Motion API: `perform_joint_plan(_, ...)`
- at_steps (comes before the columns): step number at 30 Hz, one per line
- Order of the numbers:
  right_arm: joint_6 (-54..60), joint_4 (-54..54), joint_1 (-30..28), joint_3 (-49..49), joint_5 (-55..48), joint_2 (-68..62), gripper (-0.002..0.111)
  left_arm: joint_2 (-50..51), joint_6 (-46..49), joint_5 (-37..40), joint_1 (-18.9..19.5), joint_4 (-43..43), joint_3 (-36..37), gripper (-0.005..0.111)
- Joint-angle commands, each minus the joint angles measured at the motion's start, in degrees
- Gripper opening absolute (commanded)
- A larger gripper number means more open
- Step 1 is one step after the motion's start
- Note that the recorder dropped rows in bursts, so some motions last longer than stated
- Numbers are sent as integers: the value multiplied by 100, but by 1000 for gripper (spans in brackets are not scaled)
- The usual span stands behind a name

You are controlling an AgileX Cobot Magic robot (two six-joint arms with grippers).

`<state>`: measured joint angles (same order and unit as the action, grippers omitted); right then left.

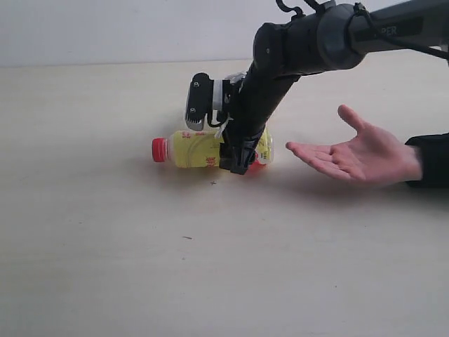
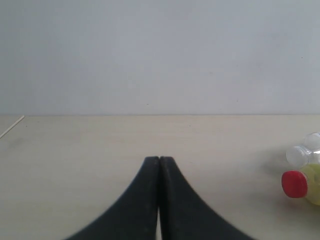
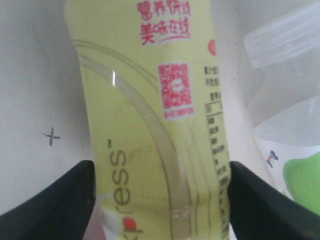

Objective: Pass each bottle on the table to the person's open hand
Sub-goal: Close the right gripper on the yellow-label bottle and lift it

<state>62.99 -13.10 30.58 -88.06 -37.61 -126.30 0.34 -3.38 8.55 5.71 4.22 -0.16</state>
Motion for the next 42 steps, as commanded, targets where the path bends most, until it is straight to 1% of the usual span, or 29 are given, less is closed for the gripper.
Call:
perform_joint_plan(1,41,-36,6,-35,48,-46,68,-34,-8,-14,-24,13,16,1)
perform_joint_plan(30,-65,-152,6,-35,-256,-54,67,-34,-8,-14,-24,13,16,1)
perform_joint_plan(37,-78,-152,6,-35,-142,-54,73,-34,-8,-14,-24,13,16,1)
perform_joint_plan(42,-146,-152,6,-35,-126,-54,73,-34,-8,-14,-24,13,16,1)
